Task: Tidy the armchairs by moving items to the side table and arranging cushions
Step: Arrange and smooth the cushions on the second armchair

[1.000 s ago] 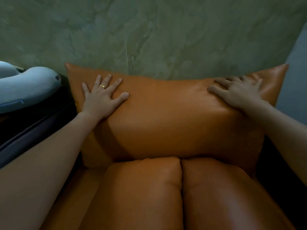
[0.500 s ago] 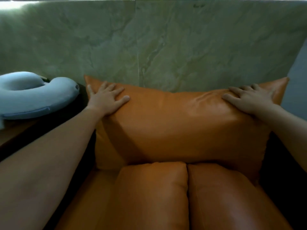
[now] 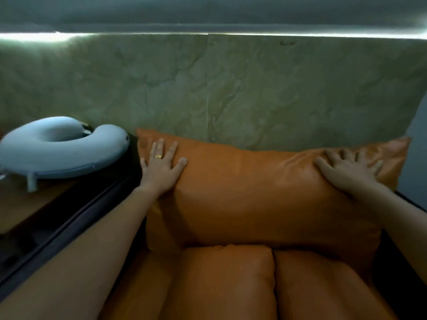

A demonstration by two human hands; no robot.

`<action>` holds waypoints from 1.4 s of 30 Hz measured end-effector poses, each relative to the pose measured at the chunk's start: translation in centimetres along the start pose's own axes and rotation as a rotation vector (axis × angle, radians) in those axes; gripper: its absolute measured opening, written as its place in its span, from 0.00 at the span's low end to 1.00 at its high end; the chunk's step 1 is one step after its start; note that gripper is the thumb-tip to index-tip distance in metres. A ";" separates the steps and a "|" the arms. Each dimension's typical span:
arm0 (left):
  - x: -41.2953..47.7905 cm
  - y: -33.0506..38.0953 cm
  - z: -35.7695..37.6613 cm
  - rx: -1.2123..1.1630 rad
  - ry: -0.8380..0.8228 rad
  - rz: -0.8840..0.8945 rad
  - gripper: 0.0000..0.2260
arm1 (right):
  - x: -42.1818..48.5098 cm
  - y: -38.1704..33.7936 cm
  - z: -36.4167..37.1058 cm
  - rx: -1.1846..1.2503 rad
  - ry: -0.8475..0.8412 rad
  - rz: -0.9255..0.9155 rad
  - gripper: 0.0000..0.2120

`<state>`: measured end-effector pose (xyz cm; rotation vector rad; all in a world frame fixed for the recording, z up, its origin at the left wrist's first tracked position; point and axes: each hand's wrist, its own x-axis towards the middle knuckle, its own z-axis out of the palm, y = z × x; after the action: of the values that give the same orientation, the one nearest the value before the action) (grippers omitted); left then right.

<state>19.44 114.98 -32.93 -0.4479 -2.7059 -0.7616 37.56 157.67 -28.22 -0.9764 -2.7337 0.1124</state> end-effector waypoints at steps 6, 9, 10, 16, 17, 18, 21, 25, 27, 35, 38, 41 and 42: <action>-6.3 -0.7 4.2 -0.607 0.177 -0.276 0.41 | -3.9 -14.2 1.9 0.059 -0.027 -0.420 0.28; -6.9 -2.1 5.4 -0.650 0.211 -0.211 0.44 | -4.1 -22.2 2.0 0.071 -0.097 -0.656 0.28; -7.3 -2.8 6.0 -0.655 0.227 -0.177 0.44 | -4.1 -24.9 2.2 0.074 -0.136 -0.714 0.28; -10.3 -8.3 12.7 -0.712 0.292 -0.092 0.33 | -2.6 -36.4 5.7 0.069 -0.127 -0.854 0.35; -10.7 -9.1 13.7 -0.712 0.308 -0.088 0.33 | -2.5 -37.2 6.5 0.102 -0.100 -0.874 0.38; -11.2 -9.8 14.6 -0.709 0.311 -0.089 0.33 | -2.4 -37.6 7.1 0.127 -0.078 -0.889 0.38; -13.1 -11.4 16.0 -0.715 0.237 -0.132 0.35 | -2.7 -37.1 8.0 0.174 -0.026 -0.920 0.37; -15.6 -13.1 15.5 -0.685 0.008 -0.196 0.35 | -4.1 -35.8 7.6 0.216 0.009 -0.920 0.33; -17.6 -14.2 14.3 -0.627 -0.140 -0.201 0.35 | -5.8 -34.4 7.4 0.221 -0.008 -0.881 0.30; -23.2 -9.3 5.9 -0.606 -0.424 -0.265 0.25 | -17.4 -22.3 6.5 0.099 -0.169 -0.718 0.33; -26.7 -5.7 2.4 -0.649 -0.438 -0.216 0.22 | -23.1 -17.0 7.7 0.173 -0.360 -0.563 0.30; -30.0 -3.1 -0.3 -0.696 -0.475 -0.167 0.22 | -27.6 -13.2 7.6 0.284 -0.471 -0.340 0.28; -31.1 -2.3 -1.1 -0.739 -0.493 -0.181 0.24 | -28.7 -12.4 7.1 0.359 -0.491 -0.278 0.28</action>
<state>47.05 105.82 -44.27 -0.6130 -2.8268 -1.9416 49.65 129.94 -38.85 -0.5122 -3.0820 0.8606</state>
